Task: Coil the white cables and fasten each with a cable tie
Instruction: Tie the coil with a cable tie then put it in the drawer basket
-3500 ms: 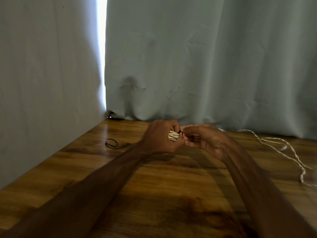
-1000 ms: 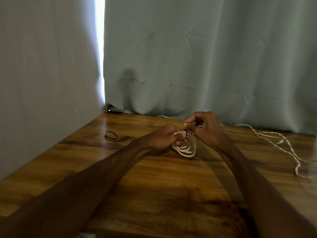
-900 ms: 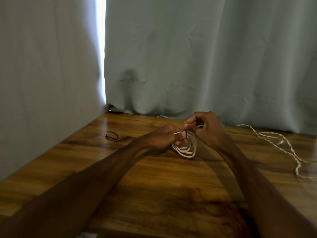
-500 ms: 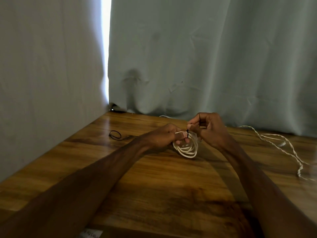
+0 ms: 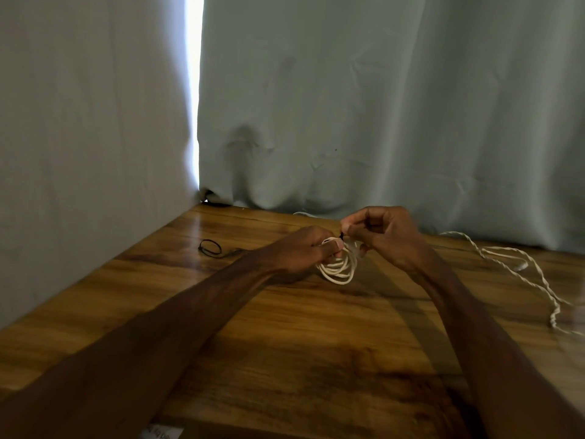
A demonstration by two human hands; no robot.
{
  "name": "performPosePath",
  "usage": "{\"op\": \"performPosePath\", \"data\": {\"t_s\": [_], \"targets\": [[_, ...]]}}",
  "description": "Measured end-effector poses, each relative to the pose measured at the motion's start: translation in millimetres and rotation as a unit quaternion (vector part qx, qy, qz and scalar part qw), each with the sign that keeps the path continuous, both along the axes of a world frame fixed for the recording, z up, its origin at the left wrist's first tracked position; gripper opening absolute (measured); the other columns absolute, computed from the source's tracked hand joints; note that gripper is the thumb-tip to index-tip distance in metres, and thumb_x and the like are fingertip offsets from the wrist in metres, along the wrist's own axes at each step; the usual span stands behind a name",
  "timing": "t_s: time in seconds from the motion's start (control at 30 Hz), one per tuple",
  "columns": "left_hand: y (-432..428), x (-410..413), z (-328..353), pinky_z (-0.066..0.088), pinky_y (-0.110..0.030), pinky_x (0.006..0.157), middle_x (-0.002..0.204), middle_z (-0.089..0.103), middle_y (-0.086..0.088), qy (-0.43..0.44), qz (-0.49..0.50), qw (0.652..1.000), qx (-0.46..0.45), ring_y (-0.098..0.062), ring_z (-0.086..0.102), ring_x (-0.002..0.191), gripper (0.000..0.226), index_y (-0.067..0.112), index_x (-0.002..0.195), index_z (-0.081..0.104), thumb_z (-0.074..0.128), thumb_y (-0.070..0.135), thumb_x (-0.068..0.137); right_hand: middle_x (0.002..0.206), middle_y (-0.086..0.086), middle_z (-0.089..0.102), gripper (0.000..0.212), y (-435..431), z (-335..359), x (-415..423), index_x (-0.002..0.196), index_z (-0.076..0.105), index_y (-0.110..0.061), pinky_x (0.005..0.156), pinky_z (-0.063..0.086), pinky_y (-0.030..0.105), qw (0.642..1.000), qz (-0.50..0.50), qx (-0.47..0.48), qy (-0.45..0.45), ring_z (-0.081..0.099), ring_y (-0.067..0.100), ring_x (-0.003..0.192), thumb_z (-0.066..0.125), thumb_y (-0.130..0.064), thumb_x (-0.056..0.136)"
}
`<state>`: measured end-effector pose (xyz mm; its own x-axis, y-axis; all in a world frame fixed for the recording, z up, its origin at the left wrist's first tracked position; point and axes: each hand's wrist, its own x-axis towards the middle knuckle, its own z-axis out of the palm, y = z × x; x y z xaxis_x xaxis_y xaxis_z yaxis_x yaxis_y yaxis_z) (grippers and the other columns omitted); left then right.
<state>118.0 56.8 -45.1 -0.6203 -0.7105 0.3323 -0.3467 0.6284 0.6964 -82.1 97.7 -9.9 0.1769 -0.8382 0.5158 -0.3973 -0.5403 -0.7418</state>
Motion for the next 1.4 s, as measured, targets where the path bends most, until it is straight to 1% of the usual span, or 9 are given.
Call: {"op": "performPosePath", "data": {"t_s": [0.13,0.27,0.47,0.7,0.9,1.07,1.17,1.3,1.4], "targets": [[-0.4,1.6,3.3,0.053,-0.037,0.076,0.085,0.070,0.003,-0.021,0.031,0.998,-0.059,-0.009,0.064,0.076,0.027,0.019,0.093,0.068,0.050,0.033,0.107,0.093,0.018,0.077,0.034,4.0,3.6,-1.4,0.102,0.078,-0.003,0.064,0.060,0.031,0.993,0.035,0.083,-0.081,0.074,0.025,0.085,0.063,-0.033,0.099],[0.2,1.1,5.6,0.050,-0.028,0.070,0.088,0.069,0.005,-0.049,0.037,0.992,-0.112,-0.005,0.063,0.076,0.023,0.017,0.100,0.067,0.051,0.031,0.107,0.099,0.016,0.078,0.021,3.4,3.1,-10.5,0.107,0.078,-0.003,0.067,0.061,0.031,0.991,0.047,0.097,-0.083,0.070,0.031,0.088,0.070,-0.018,0.094],[-0.4,-1.2,6.0,0.050,-0.030,0.071,0.089,0.068,0.005,-0.087,0.032,0.978,-0.186,-0.006,0.063,0.080,0.026,0.017,0.099,0.066,0.047,0.034,0.108,0.095,0.018,0.078,0.022,1.3,4.6,-19.2,0.105,0.078,-0.002,0.068,0.061,0.030,0.988,0.055,0.118,-0.082,0.072,0.026,0.083,0.077,-0.009,0.084],[1.8,-3.1,7.2,0.033,-0.007,0.066,0.080,0.050,0.026,-0.112,0.028,0.956,-0.268,0.014,0.052,0.076,0.012,0.028,0.096,0.056,0.050,0.028,0.107,0.100,0.018,0.078,0.023,0.1,5.2,-23.0,0.102,0.079,-0.002,0.074,0.062,0.032,0.991,0.052,0.101,-0.072,0.069,0.033,0.087,0.080,-0.010,0.080],[5.3,-3.0,8.2,0.046,-0.028,0.074,0.094,0.064,0.010,-0.107,0.033,0.962,-0.248,-0.003,0.057,0.083,0.023,0.020,0.106,0.065,0.048,0.036,0.106,0.101,0.018,0.078,0.019,0.7,5.6,-22.0,0.102,0.078,-0.001,0.072,0.061,0.027,0.991,0.052,0.100,-0.080,0.071,0.030,0.089,0.078,-0.004,0.083],[11.2,-5.2,12.9,0.038,-0.010,0.069,0.086,0.054,0.027,-0.117,0.005,0.959,-0.259,0.014,0.055,0.078,0.010,0.035,0.100,0.056,0.050,0.041,0.106,0.099,0.016,0.078,0.020,0.9,5.4,-20.1,0.101,0.077,0.000,0.072,0.062,0.027,0.989,0.047,0.111,-0.081,0.072,0.029,0.088,0.078,-0.002,0.082],[11.3,-4.5,11.9,0.047,-0.019,0.073,0.088,0.054,0.029,-0.107,0.008,0.958,-0.267,0.014,0.056,0.080,0.009,0.037,0.104,0.057,0.050,0.041,0.106,0.098,0.016,0.079,0.019,1.5,5.9,-19.0,0.101,0.077,0.000,0.071,0.062,0.027,0.989,0.043,0.111,-0.083,0.072,0.030,0.088,0.078,-0.002,0.082],[10.8,-5.3,10.4,0.046,-0.024,0.075,0.092,0.057,0.028,-0.094,0.008,0.958,-0.271,0.010,0.057,0.085,0.015,0.036,0.112,0.061,0.048,0.041,0.105,0.100,0.015,0.078,0.019,1.7,6.6,-21.2,0.103,0.077,0.000,0.072,0.062,0.030,0.989,0.045,0.119,-0.071,0.070,0.031,0.086,0.077,-0.005,0.085],[10.8,-5.5,10.7,0.049,-0.029,0.074,0.090,0.058,0.024,-0.094,0.006,0.957,-0.276,0.007,0.057,0.083,0.018,0.033,0.112,0.064,0.049,0.039,0.104,0.099,0.016,0.078,0.021,2.2,5.2,-22.3,0.108,0.077,-0.001,0.070,0.061,0.028,0.990,0.056,0.118,-0.045,0.068,0.024,0.076,0.074,-0.006,0.089]]}}
